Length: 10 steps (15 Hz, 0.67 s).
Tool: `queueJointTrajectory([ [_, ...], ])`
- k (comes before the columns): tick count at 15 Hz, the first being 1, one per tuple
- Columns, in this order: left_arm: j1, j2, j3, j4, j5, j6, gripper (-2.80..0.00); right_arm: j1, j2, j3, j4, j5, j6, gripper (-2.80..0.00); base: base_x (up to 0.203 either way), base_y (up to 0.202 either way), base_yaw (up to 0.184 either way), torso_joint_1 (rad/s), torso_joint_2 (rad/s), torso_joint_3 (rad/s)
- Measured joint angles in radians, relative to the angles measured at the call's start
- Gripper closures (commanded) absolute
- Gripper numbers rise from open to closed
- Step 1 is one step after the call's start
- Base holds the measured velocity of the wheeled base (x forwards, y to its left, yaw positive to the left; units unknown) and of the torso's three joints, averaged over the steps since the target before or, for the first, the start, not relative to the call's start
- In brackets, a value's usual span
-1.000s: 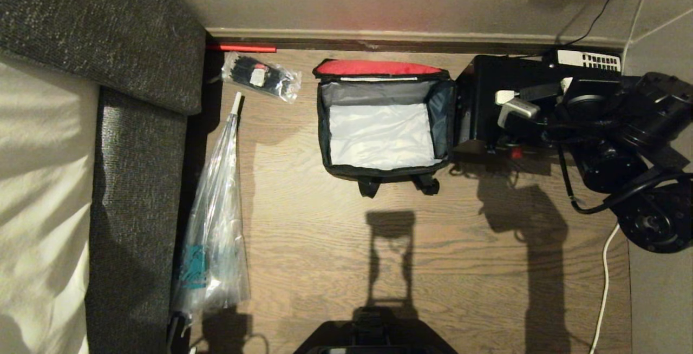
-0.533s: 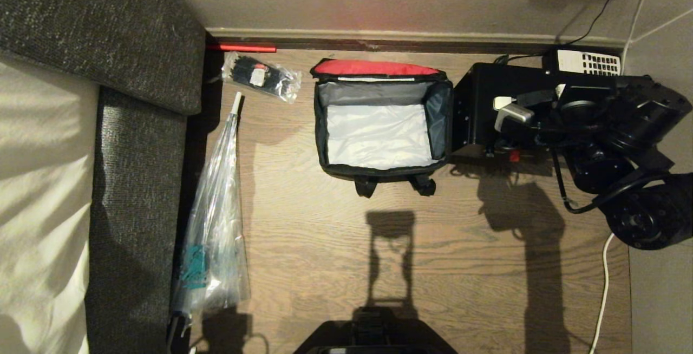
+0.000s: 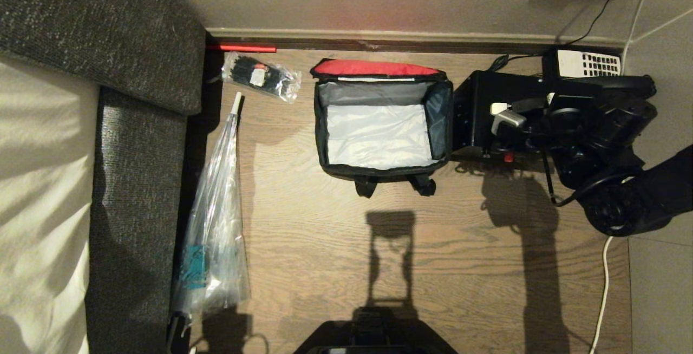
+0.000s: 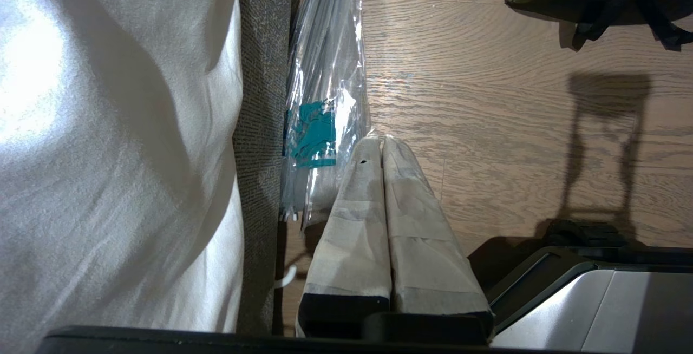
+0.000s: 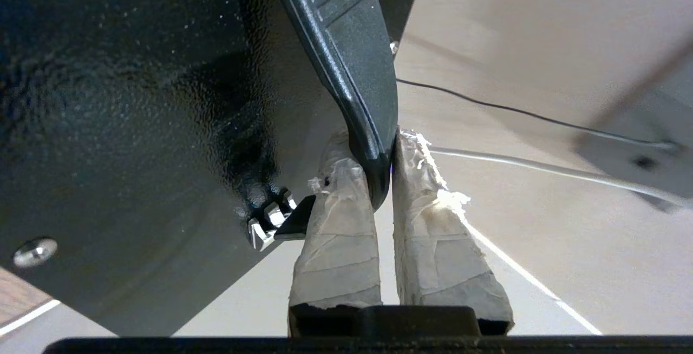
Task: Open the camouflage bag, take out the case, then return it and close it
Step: Release the handle
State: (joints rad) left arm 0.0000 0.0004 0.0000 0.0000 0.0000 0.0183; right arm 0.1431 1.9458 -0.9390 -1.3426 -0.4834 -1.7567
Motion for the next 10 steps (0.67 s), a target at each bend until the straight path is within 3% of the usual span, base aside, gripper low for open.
queueJointTrajectory([
  [4,0.0,0.0,0.0,0.0,0.0,0.0,0.0,-0.015,0.074,-0.046,0.0,0.012,0.04,0.0,0.0,0.0,0.0,0.0,0.0,0.0],
  [5,0.0,0.0,0.0,0.0,0.0,0.0,0.0,-0.017,0.09,-0.059,0.001,0.013,0.047,-2.8,0.0,0.0,0.0,0.0,0.0,0.0],
  [10,0.0,0.0,0.0,0.0,0.0,0.0,0.0,-0.032,0.13,-0.071,-0.01,0.02,0.046,-2.8,0.0,0.0,0.0,0.0,0.0,0.0],
])
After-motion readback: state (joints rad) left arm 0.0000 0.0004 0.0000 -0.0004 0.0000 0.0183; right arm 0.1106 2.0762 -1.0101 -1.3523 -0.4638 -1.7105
